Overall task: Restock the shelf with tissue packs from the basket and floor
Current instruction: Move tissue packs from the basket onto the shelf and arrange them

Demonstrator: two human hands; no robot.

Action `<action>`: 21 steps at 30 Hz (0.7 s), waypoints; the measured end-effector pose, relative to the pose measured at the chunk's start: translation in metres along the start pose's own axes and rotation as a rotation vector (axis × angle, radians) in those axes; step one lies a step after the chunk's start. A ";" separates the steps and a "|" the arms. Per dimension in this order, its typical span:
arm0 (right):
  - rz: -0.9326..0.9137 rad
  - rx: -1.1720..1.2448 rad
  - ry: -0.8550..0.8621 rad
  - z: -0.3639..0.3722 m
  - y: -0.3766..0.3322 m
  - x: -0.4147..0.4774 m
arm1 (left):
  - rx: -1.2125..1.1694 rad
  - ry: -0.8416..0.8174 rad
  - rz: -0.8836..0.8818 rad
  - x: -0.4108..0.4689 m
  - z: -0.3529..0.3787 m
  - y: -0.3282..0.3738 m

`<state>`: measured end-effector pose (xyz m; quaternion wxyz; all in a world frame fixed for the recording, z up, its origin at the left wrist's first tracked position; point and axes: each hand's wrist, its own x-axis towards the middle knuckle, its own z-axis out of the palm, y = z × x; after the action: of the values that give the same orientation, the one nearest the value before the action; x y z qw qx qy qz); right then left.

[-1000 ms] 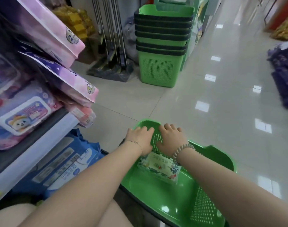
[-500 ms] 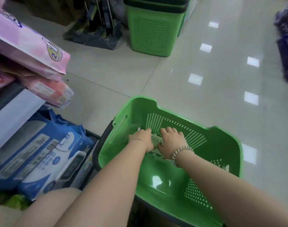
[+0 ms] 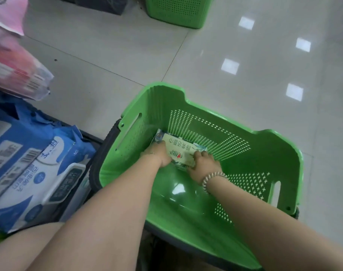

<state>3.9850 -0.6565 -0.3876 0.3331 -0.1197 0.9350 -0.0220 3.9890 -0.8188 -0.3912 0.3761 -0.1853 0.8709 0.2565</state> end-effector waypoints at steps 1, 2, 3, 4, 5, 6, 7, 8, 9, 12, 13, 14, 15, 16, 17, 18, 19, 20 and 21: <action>0.022 0.022 -0.007 0.005 0.002 0.001 | -0.045 0.000 -0.009 0.003 -0.001 -0.003; 0.040 0.041 -0.012 0.008 0.004 0.002 | -0.086 0.003 -0.022 0.003 -0.002 -0.005; 0.057 0.057 -0.023 0.014 0.005 0.003 | -0.119 0.006 -0.038 0.006 -0.002 -0.008; 0.074 0.082 -0.038 0.019 0.005 0.004 | -0.133 0.003 -0.050 0.008 -0.001 -0.010; 0.095 0.132 -0.051 0.023 0.005 0.005 | -0.137 -0.011 -0.059 0.009 0.001 -0.012; 0.122 0.211 -0.059 0.028 0.004 0.006 | -0.135 -0.029 -0.067 0.010 0.003 -0.012; 0.156 0.306 -0.061 0.031 0.002 0.008 | -0.154 -0.044 -0.075 0.011 0.004 -0.013; 0.187 0.398 -0.063 0.033 0.000 0.010 | -0.177 -0.057 -0.082 0.012 0.005 -0.015; 0.211 0.476 -0.065 0.035 -0.002 0.011 | -0.202 -0.068 -0.086 0.014 0.007 -0.016; 0.265 0.617 -0.053 0.039 -0.006 0.016 | -0.278 -0.072 -0.113 0.017 0.007 -0.021; 0.277 0.640 -0.045 0.041 -0.007 0.018 | -0.299 -0.069 -0.130 0.018 0.006 -0.023; 0.288 0.658 -0.036 0.043 -0.007 0.019 | -0.304 -0.061 -0.139 0.019 0.005 -0.025; 0.302 0.675 -0.037 0.044 -0.007 0.020 | -0.302 -0.052 -0.145 0.021 0.005 -0.026; 0.316 0.694 -0.042 0.046 -0.007 0.021 | -0.299 -0.042 -0.148 0.022 0.004 -0.027; 0.328 0.717 -0.053 0.047 -0.008 0.021 | -0.310 -0.034 -0.153 0.023 0.003 -0.027; 0.329 0.744 -0.059 0.049 -0.007 0.022 | -0.319 -0.032 -0.160 0.026 0.003 -0.028; 0.327 0.769 -0.062 0.050 -0.007 0.021 | -0.325 -0.030 -0.164 0.027 0.004 -0.028; 0.323 0.786 -0.057 0.052 -0.006 0.022 | -0.325 -0.033 -0.163 0.027 0.005 -0.029; 0.322 0.792 -0.052 0.053 -0.006 0.021 | -0.331 -0.042 -0.166 0.025 0.005 -0.028</action>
<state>4.0034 -0.6651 -0.4409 0.3760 0.1644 0.8524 -0.3241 3.9898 -0.8417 -0.4211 0.3784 -0.3107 0.7905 0.3680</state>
